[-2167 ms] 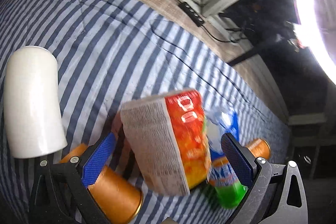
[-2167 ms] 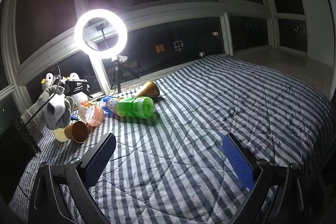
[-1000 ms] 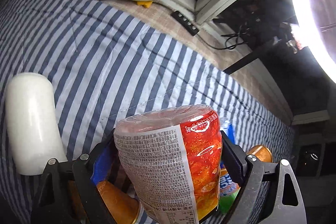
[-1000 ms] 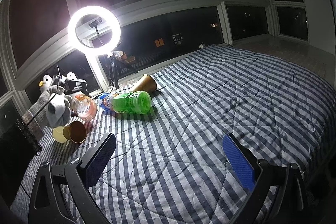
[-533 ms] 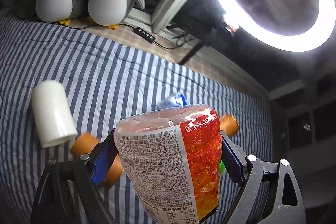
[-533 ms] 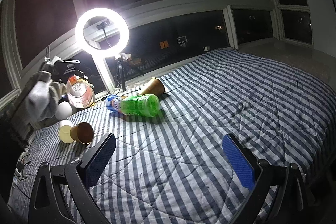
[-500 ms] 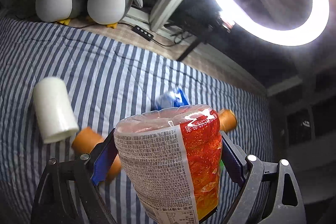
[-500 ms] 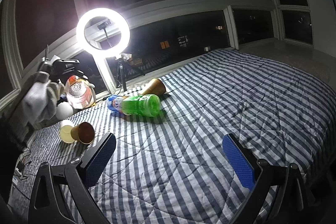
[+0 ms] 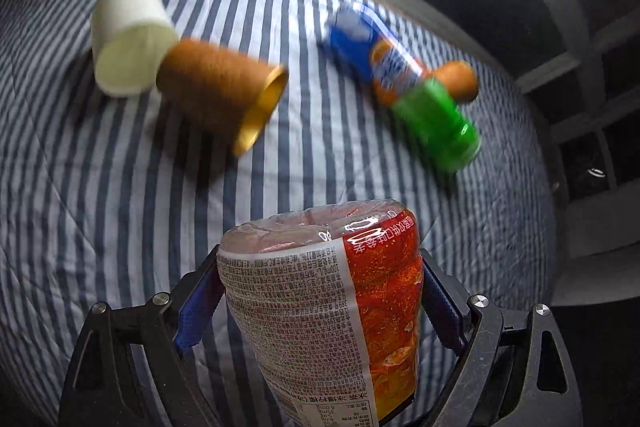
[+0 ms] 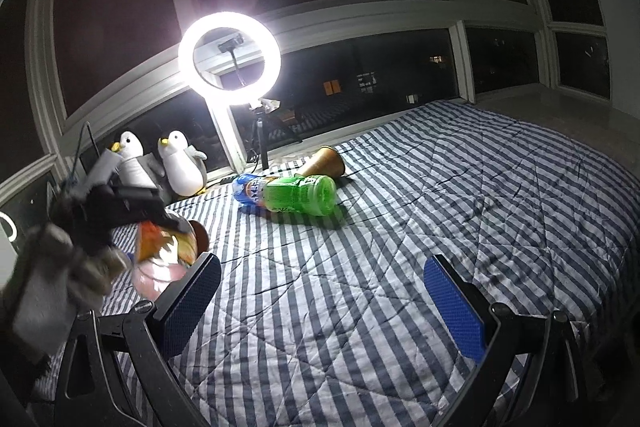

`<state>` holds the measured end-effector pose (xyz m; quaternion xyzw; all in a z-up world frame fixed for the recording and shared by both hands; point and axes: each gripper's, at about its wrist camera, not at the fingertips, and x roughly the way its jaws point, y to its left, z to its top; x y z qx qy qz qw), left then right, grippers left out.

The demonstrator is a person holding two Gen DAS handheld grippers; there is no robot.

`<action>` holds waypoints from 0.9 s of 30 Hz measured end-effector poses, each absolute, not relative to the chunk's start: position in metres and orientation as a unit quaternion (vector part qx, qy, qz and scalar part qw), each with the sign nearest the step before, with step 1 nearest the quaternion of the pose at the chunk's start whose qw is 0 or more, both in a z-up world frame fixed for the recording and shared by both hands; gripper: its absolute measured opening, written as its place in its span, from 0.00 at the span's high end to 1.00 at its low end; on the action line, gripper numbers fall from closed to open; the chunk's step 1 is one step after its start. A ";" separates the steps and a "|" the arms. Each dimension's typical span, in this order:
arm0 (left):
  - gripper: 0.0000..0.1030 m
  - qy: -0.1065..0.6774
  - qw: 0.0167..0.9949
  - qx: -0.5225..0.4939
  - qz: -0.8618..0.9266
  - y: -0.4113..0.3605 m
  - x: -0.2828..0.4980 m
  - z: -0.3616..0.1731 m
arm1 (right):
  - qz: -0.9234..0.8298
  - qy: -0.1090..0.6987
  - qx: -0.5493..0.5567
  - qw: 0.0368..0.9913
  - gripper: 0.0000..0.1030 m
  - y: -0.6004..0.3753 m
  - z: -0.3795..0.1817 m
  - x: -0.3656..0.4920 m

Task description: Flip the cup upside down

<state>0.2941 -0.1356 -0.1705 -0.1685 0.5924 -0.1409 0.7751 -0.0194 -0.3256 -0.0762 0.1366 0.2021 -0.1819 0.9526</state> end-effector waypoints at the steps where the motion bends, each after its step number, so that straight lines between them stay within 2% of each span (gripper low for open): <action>1: 0.12 0.593 0.775 -0.165 -0.140 -0.138 0.290 -0.174 | -0.181 0.202 0.135 0.953 0.03 -0.324 -0.076 -0.021; 19: 0.11 0.604 0.777 -0.129 -0.126 -0.153 0.295 -0.198 | -0.188 0.202 0.125 0.953 0.03 -0.318 -0.070 -0.042; 27: 0.10 0.568 0.800 -0.134 -0.139 -0.138 0.287 -0.163 | -0.177 0.208 0.127 0.954 0.03 -0.313 -0.067 -0.038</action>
